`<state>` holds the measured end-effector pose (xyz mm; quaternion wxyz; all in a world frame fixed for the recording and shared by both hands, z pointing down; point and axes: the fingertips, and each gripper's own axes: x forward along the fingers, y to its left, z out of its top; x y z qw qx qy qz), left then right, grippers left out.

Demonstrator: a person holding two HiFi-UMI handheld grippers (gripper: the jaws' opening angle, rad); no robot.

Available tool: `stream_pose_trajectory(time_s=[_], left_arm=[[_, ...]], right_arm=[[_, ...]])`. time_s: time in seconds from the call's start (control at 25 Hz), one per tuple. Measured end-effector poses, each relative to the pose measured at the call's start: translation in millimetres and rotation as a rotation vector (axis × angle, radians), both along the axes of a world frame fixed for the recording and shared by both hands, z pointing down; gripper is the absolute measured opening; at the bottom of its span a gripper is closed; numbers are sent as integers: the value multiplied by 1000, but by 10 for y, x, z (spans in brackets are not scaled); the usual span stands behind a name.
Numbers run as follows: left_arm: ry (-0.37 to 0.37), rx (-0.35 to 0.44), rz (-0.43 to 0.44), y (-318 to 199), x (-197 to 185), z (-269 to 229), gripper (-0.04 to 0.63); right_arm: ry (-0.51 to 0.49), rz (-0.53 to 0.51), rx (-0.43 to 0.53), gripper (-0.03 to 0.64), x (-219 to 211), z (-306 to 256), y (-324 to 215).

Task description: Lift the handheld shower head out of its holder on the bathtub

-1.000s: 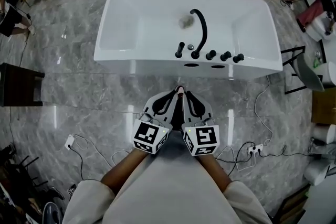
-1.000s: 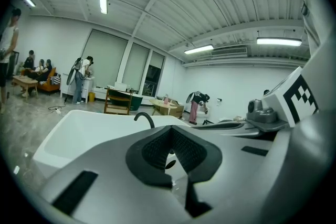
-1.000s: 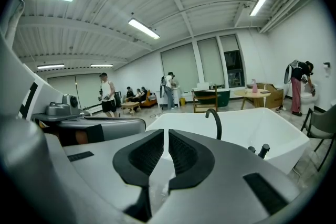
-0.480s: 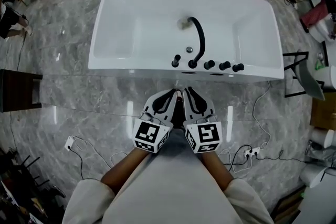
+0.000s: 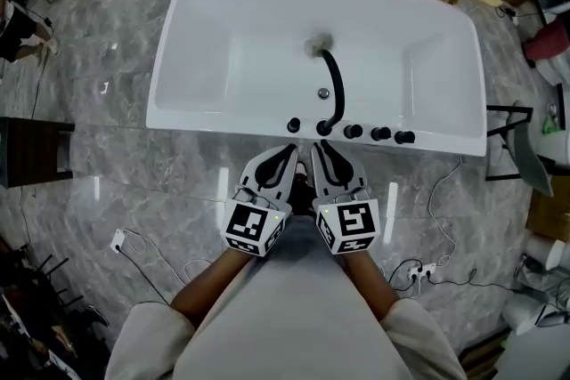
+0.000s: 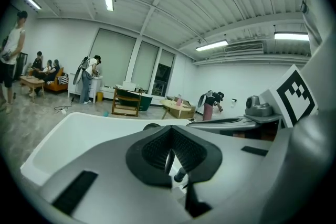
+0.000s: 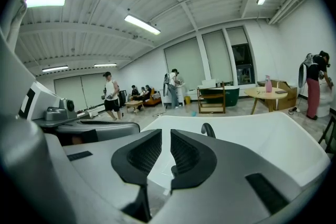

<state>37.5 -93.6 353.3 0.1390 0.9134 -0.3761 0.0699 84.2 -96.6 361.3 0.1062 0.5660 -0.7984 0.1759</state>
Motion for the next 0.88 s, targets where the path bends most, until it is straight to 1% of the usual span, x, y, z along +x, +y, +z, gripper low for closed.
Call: stream_pose_trajectory(time_s=[0.24,0.4,0.56,0.76,0.88], left_arm=[[-21,1,-64,-256,-18,84,3],[-47,-18,-98,-344,-104,178,4],[-71,-45,-135,-432,-230,306,4],[-58,-76,-132,-446,-254,451,3],[-71,-87,-128,-431,-256,542,4]], right_arm=[[-14,-56,-22,60,-41,170,-204],[-9,-73,-50,72,-100,283,-266],[18,-80,-76,84,-183,439,-318],[38,-71,-103,104,-203,674,-350],[54,-67,-138,127,-196,868,-370]])
